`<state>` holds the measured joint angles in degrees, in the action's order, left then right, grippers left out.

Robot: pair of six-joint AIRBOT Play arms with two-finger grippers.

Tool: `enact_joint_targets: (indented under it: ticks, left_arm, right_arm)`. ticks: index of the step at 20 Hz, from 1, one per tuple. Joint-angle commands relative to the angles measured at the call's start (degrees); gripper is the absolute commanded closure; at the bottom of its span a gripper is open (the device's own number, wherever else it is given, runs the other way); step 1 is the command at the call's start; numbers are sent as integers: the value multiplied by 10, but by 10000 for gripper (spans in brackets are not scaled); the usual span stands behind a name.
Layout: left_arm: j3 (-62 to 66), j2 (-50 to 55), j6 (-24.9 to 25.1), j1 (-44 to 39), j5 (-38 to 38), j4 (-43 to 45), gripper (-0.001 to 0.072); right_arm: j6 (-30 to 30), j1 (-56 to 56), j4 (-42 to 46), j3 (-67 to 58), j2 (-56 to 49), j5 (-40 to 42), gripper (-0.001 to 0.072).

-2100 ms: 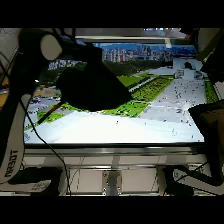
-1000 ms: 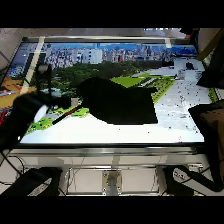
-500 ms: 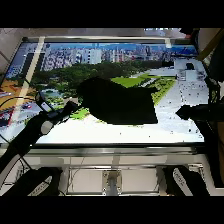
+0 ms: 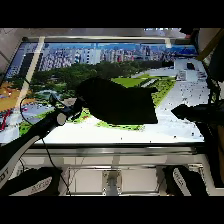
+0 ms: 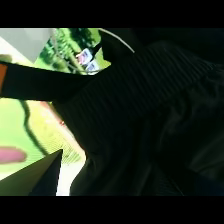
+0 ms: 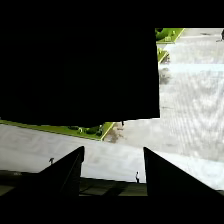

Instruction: Fold the clothes and pants, and hang the long-sleeved shirts on hangers.

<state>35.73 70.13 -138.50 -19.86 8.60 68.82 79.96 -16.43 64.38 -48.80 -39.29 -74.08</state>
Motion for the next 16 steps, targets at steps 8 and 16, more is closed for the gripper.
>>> enact_joint_targets:
  ticks: [8, 16]
  left_arm:
    - [50, 93, -2, -7, -14, -26, 248]
    - [79, 42, 1, 14, -25, 85, 684]
  right_arm:
    - [0, 0, -16, 1, 1, 15, 303]
    - [-3, 0, -5, 12, 4, -44, 303]
